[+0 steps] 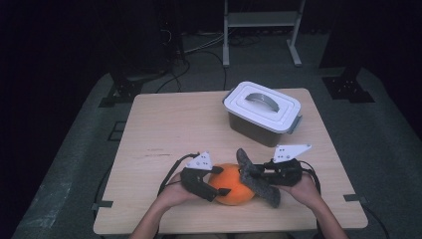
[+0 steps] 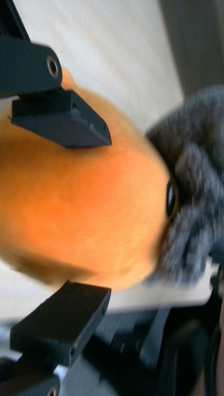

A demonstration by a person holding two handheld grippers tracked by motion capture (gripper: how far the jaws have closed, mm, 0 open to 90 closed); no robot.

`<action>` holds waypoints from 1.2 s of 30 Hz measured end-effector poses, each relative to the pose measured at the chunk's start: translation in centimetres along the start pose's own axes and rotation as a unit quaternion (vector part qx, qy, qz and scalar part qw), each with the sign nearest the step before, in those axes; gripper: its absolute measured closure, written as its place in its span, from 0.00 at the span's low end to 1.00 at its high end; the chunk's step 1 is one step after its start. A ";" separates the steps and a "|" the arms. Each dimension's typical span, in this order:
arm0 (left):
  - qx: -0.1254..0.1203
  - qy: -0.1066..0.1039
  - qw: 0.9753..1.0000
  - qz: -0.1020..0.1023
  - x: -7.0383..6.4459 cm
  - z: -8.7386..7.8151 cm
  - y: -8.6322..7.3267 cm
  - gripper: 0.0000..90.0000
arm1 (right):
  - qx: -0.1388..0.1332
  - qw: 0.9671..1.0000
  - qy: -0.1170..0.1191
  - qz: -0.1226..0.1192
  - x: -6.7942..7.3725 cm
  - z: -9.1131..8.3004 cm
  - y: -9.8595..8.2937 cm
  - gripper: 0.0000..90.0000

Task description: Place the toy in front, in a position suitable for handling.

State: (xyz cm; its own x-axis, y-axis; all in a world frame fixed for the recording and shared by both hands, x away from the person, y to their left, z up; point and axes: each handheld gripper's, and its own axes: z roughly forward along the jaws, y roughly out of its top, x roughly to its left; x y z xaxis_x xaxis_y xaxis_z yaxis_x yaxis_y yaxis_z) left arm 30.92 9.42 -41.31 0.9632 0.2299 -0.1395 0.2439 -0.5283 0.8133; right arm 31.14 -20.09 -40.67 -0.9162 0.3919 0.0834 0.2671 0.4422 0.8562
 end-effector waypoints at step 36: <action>-0.006 0.010 1.000 0.010 0.1 1.0 -0.8 0.33 | 0.003 0.999 0.041 -0.013 0.3 0.1 -0.5 0.83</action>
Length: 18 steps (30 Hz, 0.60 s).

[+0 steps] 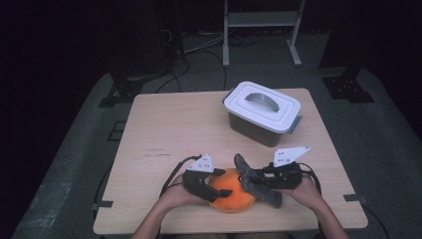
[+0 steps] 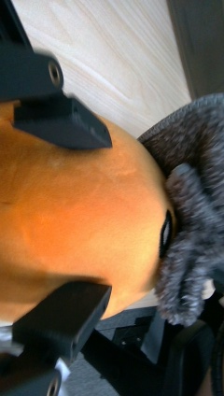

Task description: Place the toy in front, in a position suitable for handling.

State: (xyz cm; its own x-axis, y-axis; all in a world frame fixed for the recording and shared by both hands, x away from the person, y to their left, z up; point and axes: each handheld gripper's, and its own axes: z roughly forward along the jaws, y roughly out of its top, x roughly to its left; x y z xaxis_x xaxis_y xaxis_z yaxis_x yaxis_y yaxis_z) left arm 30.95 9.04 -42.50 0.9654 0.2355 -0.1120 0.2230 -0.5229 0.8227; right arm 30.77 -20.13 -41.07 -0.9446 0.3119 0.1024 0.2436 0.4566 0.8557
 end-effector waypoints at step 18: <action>-0.001 0.000 1.000 0.027 -0.4 0.0 -0.2 0.43 | 0.023 1.000 0.021 0.000 0.4 -0.4 -0.8 0.83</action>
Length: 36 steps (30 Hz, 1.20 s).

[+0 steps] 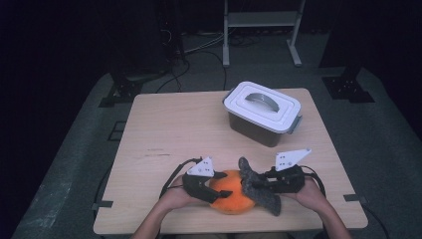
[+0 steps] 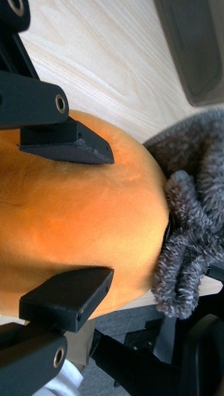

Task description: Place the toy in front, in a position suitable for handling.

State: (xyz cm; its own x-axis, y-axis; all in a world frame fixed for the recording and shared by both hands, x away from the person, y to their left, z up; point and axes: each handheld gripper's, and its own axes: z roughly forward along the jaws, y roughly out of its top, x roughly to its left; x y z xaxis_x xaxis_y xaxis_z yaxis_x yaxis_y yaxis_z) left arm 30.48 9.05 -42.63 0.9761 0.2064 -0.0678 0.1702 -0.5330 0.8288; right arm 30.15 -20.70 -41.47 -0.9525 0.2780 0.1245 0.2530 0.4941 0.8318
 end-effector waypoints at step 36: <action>-0.021 -0.004 1.000 -0.018 0.3 0.1 -0.8 0.25 | 0.053 0.975 -0.194 0.091 -1.4 -13.3 -6.4 0.82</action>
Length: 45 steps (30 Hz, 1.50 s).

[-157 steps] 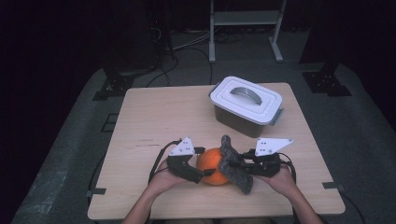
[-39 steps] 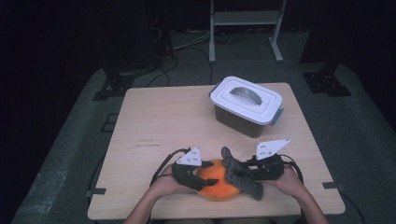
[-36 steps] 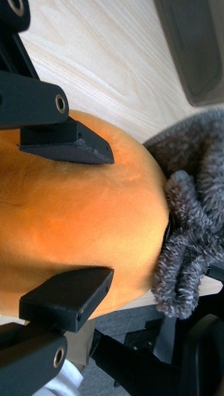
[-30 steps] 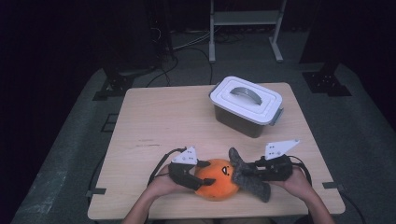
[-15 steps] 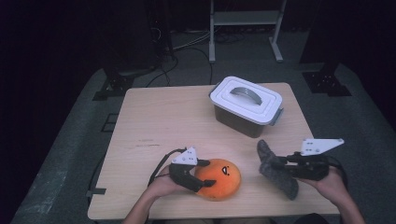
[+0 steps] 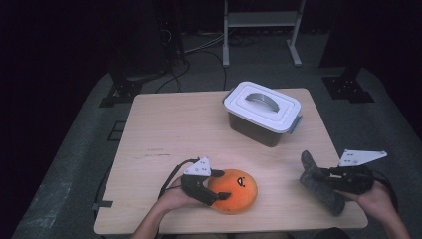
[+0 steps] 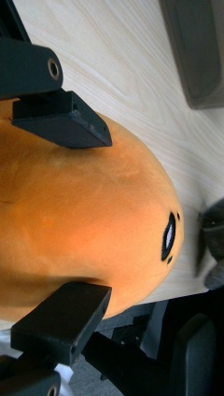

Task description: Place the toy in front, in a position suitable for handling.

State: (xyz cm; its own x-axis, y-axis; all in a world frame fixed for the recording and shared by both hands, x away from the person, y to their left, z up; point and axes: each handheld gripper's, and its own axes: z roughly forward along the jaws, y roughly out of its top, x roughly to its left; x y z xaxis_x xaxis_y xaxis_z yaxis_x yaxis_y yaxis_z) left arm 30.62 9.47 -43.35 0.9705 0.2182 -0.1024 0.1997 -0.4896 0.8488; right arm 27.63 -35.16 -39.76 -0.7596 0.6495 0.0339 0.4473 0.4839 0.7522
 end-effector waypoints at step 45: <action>0.005 0.002 1.000 0.029 -0.6 0.1 1.2 0.12 | -0.086 0.991 0.098 -0.029 1.2 6.0 7.3 0.44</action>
State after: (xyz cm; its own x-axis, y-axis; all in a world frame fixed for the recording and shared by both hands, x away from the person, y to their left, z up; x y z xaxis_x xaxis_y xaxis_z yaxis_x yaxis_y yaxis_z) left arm 30.33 8.70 -42.32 0.9800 0.1922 -0.0515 0.1445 -0.5094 0.8483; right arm 32.85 -27.33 -38.17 -0.8667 0.4883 0.1020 0.3259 0.3996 0.8568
